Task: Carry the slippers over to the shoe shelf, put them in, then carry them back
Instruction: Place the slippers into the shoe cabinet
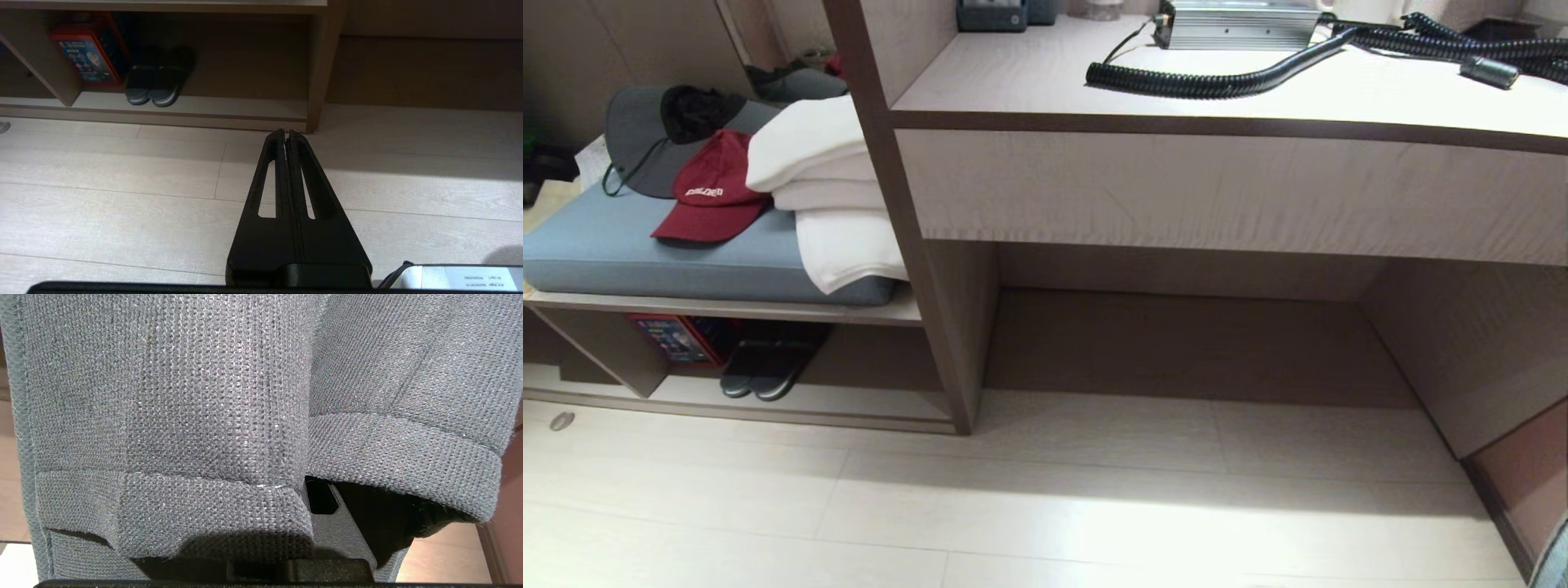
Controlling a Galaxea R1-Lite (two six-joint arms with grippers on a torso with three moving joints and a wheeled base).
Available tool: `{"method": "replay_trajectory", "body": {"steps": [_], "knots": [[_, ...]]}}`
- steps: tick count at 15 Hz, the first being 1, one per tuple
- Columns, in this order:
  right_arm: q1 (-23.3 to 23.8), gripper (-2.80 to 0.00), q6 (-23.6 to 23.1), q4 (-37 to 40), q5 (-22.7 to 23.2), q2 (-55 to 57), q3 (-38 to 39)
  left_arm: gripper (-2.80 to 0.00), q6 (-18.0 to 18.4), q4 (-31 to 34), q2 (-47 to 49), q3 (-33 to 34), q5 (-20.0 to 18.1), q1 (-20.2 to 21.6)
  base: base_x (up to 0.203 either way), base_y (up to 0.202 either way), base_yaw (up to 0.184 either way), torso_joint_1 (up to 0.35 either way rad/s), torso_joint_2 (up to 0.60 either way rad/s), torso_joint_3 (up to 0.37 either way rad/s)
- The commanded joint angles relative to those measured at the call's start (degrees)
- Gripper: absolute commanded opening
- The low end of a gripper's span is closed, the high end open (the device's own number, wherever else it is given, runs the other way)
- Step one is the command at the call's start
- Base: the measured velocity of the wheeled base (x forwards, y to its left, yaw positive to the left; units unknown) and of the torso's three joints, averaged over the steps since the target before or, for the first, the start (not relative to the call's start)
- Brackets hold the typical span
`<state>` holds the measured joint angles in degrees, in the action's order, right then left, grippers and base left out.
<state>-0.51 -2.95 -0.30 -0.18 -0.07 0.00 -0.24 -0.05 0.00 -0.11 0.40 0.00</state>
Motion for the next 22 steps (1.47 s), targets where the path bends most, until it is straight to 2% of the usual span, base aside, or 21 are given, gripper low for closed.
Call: {"method": "replay_trajectory", "body": {"steps": [1,15,22], "knots": [[-0.02,-2.8,-0.04,-0.05,0.01,0.07,0.0,-2.8,-0.02,-0.04,0.08,0.02,0.04,0.0,0.0,0.0,0.0,0.002,0.0,0.202],[-0.02,-2.8,-0.04,-0.05,-0.08,0.07,0.0,-2.8,-0.11,-0.39,0.0,0.11,0.04,0.09,0.0,0.0,0.0,0.002,0.0,0.204],[-0.02,-2.8,-0.04,-0.05,-0.08,0.07,0.0,-2.8,-0.2,-0.39,-0.01,0.11,0.04,0.08,0.0,0.0,0.0,0.0,0.0,0.04]]}}
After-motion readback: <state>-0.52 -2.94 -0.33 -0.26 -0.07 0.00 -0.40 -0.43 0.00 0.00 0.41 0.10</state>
